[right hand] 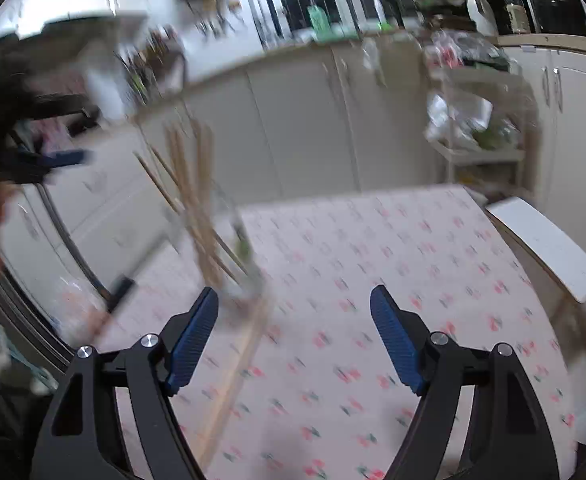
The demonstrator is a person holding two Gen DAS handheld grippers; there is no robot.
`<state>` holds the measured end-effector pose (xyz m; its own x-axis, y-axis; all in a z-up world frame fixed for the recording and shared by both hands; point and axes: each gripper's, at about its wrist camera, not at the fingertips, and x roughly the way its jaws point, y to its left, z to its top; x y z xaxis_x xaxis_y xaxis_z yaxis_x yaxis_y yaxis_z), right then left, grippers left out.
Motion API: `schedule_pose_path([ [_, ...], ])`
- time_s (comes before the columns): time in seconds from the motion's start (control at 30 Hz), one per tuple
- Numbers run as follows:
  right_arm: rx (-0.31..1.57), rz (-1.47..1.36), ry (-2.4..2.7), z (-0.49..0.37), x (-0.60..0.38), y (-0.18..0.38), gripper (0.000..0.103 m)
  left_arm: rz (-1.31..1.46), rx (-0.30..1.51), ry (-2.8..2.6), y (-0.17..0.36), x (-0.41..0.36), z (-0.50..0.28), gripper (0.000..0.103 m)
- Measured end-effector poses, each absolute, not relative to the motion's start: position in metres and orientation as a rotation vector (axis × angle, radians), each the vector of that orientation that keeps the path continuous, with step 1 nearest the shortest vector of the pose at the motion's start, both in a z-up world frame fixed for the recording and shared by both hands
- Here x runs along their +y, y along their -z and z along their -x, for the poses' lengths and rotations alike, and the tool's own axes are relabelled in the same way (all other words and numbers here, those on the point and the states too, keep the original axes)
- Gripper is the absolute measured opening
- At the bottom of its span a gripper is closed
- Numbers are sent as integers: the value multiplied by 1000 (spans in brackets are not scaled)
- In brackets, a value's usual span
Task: Organize utensils
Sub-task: 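Lower both open tools back around the last loose wooden sticks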
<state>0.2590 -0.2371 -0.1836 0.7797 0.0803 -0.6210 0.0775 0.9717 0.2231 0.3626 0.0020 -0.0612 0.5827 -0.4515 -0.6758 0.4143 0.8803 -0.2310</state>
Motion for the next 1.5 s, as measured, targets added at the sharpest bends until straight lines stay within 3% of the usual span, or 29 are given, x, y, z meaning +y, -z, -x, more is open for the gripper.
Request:
schedule_pose_path([
  [0.17, 742, -296, 78, -247, -255, 194, 76, -155, 917, 319, 146, -42, -325, 84],
  [0.37, 758, -285, 80, -230, -266, 190, 77, -76, 1024, 266, 208, -76, -318, 81],
  [1.0, 782, -391, 77, -218, -291, 208, 79, -166, 1042, 179, 236, -114, -321, 81],
  [1.5, 794, -308, -11, -243, -257, 205, 80, -100, 1065, 75, 244, -72, -339, 81],
])
